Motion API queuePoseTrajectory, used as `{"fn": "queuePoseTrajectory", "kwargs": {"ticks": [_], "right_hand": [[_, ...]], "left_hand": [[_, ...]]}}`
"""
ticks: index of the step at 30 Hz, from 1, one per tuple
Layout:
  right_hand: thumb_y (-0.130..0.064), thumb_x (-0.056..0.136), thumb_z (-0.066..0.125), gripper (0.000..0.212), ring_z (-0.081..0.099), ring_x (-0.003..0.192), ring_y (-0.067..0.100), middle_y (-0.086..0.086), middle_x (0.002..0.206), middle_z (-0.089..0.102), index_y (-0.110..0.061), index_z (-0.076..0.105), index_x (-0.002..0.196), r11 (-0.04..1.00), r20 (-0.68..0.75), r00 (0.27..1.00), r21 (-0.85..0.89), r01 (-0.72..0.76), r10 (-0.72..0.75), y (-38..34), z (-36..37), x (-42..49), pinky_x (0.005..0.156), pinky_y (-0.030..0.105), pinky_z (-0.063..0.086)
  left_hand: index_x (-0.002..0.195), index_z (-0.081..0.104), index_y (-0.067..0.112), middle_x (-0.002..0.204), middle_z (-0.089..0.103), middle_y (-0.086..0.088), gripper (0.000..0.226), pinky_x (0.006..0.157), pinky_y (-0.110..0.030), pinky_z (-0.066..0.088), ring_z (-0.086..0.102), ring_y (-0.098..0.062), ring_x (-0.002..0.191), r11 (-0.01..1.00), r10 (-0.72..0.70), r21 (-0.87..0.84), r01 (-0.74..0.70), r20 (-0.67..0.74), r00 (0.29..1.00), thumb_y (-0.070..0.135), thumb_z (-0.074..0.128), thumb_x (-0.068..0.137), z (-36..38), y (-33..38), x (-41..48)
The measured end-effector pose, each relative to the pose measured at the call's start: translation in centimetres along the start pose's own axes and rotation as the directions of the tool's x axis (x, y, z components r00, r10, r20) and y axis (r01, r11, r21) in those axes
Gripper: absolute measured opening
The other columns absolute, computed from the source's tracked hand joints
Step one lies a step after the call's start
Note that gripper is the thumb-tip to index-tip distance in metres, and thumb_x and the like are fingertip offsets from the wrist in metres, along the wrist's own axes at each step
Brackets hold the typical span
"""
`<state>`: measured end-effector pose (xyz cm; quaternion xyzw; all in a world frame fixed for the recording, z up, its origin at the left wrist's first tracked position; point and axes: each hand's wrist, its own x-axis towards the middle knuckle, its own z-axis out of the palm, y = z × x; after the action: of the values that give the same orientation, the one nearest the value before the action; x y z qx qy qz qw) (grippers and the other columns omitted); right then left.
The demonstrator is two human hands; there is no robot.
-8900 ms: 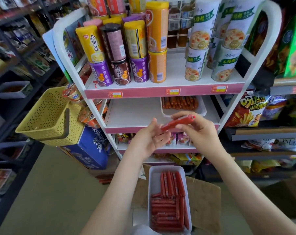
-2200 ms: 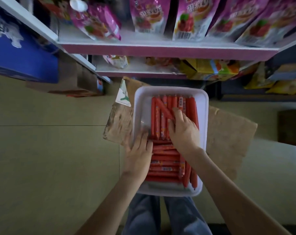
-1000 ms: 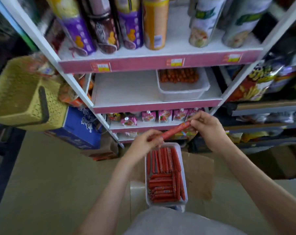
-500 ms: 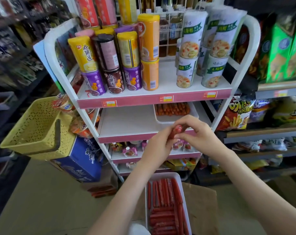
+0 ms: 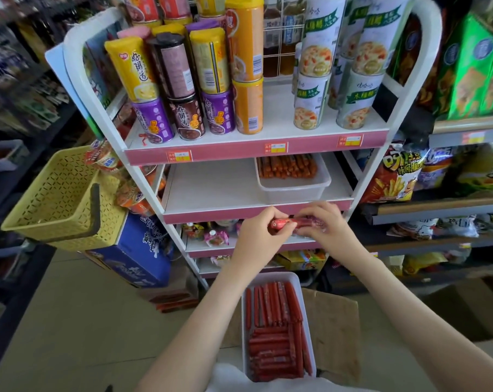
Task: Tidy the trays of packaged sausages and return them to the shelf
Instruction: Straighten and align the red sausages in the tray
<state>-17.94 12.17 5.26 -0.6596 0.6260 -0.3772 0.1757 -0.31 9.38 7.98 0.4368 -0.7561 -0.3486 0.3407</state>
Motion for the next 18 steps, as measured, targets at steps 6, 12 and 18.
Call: {"fn": "queuePoseTrajectory", "kwargs": {"ticks": [6, 12, 18], "right_hand": [[0.004, 0.081, 0.065, 0.037, 0.056, 0.092, 0.01, -0.013, 0.092, 0.062, -0.028, 0.064, 0.1, 0.981, 0.037, 0.998, 0.189, -0.047, 0.041, -1.8, 1.3, -1.1, 0.082, 0.022, 0.043], [0.01, 0.081, 0.064, 0.035, 0.068, 0.088, 0.019, -0.001, 0.09, 0.071, -0.017, 0.06, 0.103, 0.817, 0.166, 0.974, 0.533, -0.221, 0.155, -3.3, 0.6, -1.2, 0.074, 0.032, 0.058], [0.012, 0.089, 0.051, 0.031, 0.067, 0.094, 0.018, 0.002, 0.095, 0.072, -0.01, 0.064, 0.107, 0.697, 0.205, 0.968, 0.673, -0.249, 0.148, -3.6, 0.5, -1.4, 0.083, 0.026, 0.051]], "left_hand": [[0.105, 0.066, 0.016, 0.094, 0.065, 0.007, 0.026, 0.078, -0.004, 0.04, 0.057, 0.001, 0.087, 0.977, 0.212, 0.042, -0.208, -0.15, 0.966, 0.033, 0.065, 0.086, 1.1, 0.5, -0.8], [0.122, 0.059, 0.023, 0.112, 0.06, 0.011, 0.029, 0.091, -0.013, 0.045, 0.056, 0.001, 0.107, 0.969, 0.157, -0.159, -0.187, -0.184, 0.97, 0.02, 0.059, 0.093, 0.6, 0.7, -1.5], [0.125, 0.05, 0.034, 0.117, 0.059, 0.02, 0.041, 0.094, -0.024, 0.049, 0.058, 0.001, 0.11, 0.955, 0.114, -0.25, -0.161, -0.193, 0.975, 0.016, 0.062, 0.091, 0.2, 1.7, -1.5]]}}
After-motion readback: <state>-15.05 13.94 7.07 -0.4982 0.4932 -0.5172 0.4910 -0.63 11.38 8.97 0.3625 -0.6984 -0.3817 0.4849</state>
